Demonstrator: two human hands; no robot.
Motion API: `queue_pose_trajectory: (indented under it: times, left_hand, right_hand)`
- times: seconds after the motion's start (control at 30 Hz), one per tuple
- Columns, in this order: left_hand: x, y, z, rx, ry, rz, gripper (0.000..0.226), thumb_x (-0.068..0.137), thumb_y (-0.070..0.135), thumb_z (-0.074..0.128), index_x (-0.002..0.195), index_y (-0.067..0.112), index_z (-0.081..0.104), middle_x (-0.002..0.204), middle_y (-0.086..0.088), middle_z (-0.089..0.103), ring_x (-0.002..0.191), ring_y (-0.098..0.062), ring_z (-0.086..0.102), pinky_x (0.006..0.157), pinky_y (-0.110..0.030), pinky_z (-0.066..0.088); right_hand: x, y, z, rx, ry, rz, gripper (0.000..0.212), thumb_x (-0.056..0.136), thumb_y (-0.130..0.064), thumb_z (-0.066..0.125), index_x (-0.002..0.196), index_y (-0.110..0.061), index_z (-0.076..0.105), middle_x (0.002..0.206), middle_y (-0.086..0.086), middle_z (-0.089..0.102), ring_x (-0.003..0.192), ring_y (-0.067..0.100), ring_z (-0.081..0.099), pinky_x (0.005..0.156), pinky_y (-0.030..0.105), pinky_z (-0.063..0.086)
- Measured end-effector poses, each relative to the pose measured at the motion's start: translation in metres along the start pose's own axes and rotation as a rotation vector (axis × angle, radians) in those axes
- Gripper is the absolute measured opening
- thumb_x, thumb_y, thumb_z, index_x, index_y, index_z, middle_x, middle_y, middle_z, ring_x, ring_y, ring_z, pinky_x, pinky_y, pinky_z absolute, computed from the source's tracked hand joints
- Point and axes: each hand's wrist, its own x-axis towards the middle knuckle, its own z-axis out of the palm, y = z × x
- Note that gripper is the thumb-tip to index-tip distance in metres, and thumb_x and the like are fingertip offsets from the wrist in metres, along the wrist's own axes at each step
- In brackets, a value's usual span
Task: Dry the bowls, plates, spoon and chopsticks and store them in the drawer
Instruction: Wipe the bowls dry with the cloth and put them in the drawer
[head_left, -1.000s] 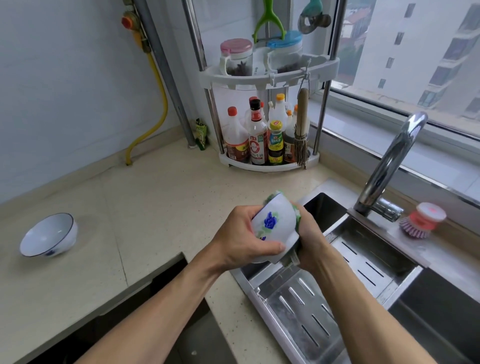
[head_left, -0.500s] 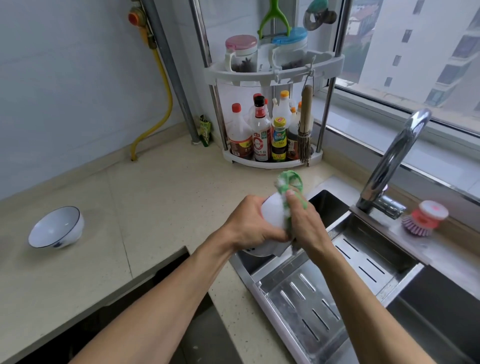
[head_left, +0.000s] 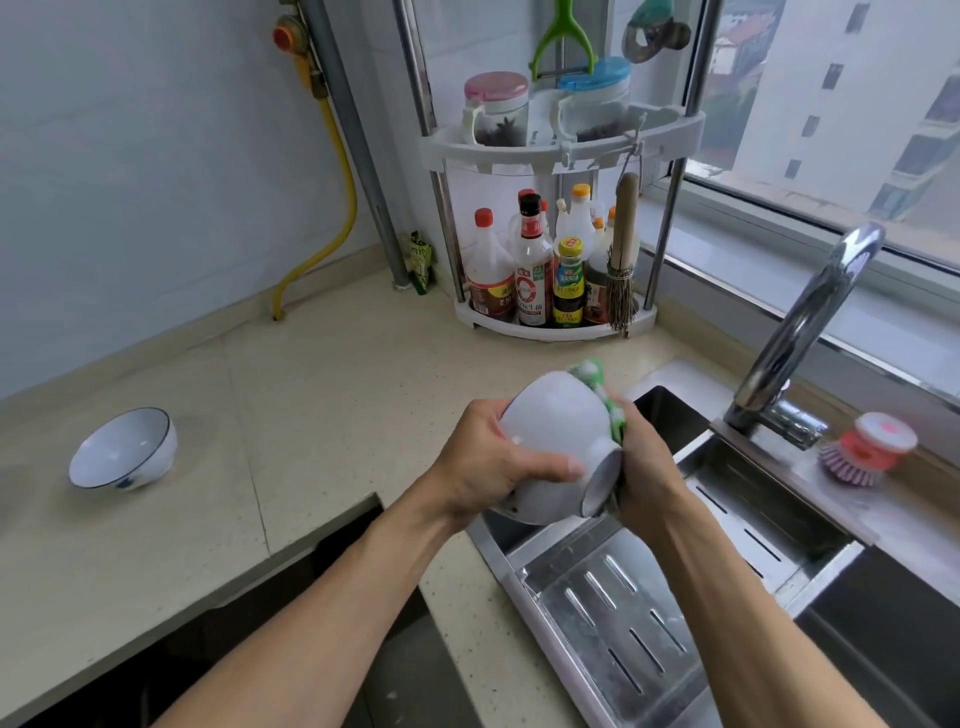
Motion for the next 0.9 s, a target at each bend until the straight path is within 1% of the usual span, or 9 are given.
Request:
queue_pose_trajectory:
  times: [0.1,0.17,0.3,0.37,0.47,0.57,0.67,0.77,0.9]
  left_hand:
    - [0.005,-0.004,-0.003,-0.306,0.175,-0.046,0.042,0.059,0.005,0.086,0.098,0.006,0.071,0.094,-0.008,0.075,0.087,-0.024,0.071,0.06,-0.033,0.057]
    - [0.005,-0.007,-0.008,-0.349,0.167,-0.058,0.048,0.056,0.009,0.085,0.101,0.004,0.07,0.099,-0.012,0.075,0.091,-0.028,0.071,0.064,-0.036,0.058]
    - [0.0,-0.005,-0.015,-0.031,0.006,-0.068,0.037,0.067,-0.001,0.086,0.098,0.011,0.069,0.098,-0.007,0.071,0.091,-0.024,0.068,0.054,-0.029,0.054]
    - [0.001,-0.008,-0.01,-0.026,0.024,-0.069,0.032,0.069,-0.002,0.085,0.094,0.012,0.07,0.093,-0.004,0.072,0.086,-0.021,0.069,0.054,-0.028,0.054]
    - [0.006,-0.011,-0.012,-0.102,0.13,-0.06,0.036,0.067,0.001,0.087,0.099,0.005,0.071,0.099,-0.01,0.074,0.093,-0.03,0.07,0.061,-0.034,0.057]
    - [0.005,-0.008,-0.023,-0.029,0.047,-0.028,0.041,0.062,0.002,0.09,0.099,0.006,0.071,0.101,-0.011,0.074,0.096,-0.031,0.07,0.069,-0.038,0.059]
    - [-0.003,-0.004,-0.022,0.014,-0.074,-0.012,0.05,0.056,0.014,0.088,0.101,0.003,0.072,0.101,-0.011,0.073,0.098,-0.03,0.069,0.071,-0.04,0.06]
    - [0.0,-0.006,-0.018,-0.279,0.2,-0.06,0.066,0.047,0.023,0.089,0.108,0.004,0.07,0.108,-0.015,0.073,0.099,-0.034,0.069,0.072,-0.045,0.061]
    - [0.01,-0.007,-0.02,-0.613,0.525,-0.123,0.049,0.065,0.004,0.085,0.109,0.008,0.065,0.112,-0.018,0.071,0.096,-0.037,0.07,0.074,-0.056,0.06]
  right_hand:
    - [-0.002,0.007,0.011,0.019,0.03,-0.08,0.039,0.097,-0.051,0.053,0.103,-0.015,0.069,0.101,0.014,0.074,0.096,0.038,0.068,0.085,0.051,0.054]
    - [0.0,0.01,0.01,-0.034,0.053,-0.15,0.038,0.101,-0.045,0.049,0.097,-0.013,0.07,0.088,0.009,0.076,0.091,0.034,0.069,0.088,0.05,0.052]
    - [-0.002,-0.004,0.006,-0.352,-0.079,-0.281,0.039,0.105,-0.039,0.041,0.088,-0.013,0.065,0.057,-0.002,0.066,0.056,0.015,0.061,0.057,0.026,0.048]
    - [-0.002,-0.008,0.01,-0.389,-0.121,-0.294,0.038,0.106,-0.039,0.04,0.091,-0.014,0.065,0.061,-0.002,0.065,0.057,0.015,0.06,0.053,0.022,0.047]
    - [-0.001,0.003,0.016,-0.429,-0.162,-0.421,0.026,0.107,-0.038,0.039,0.111,-0.03,0.064,0.091,0.004,0.064,0.081,0.012,0.064,0.066,0.019,0.051]
    - [0.002,0.012,0.01,-0.341,-0.117,-0.326,0.039,0.099,-0.052,0.049,0.123,-0.024,0.065,0.107,0.017,0.067,0.095,0.03,0.066,0.079,0.038,0.057]
    - [0.013,0.013,0.005,0.027,-0.017,-0.052,0.05,0.086,-0.058,0.06,0.117,-0.02,0.069,0.119,0.019,0.069,0.107,0.039,0.067,0.095,0.06,0.051]
    - [0.003,0.016,0.025,0.149,0.039,-0.077,0.037,0.096,-0.047,0.056,0.106,-0.014,0.07,0.099,0.012,0.074,0.087,0.03,0.068,0.086,0.048,0.052]
    - [-0.006,0.044,0.056,0.051,-0.008,-0.213,0.037,0.102,-0.05,0.045,0.122,-0.025,0.063,0.102,0.008,0.067,0.084,0.024,0.063,0.064,0.034,0.051]
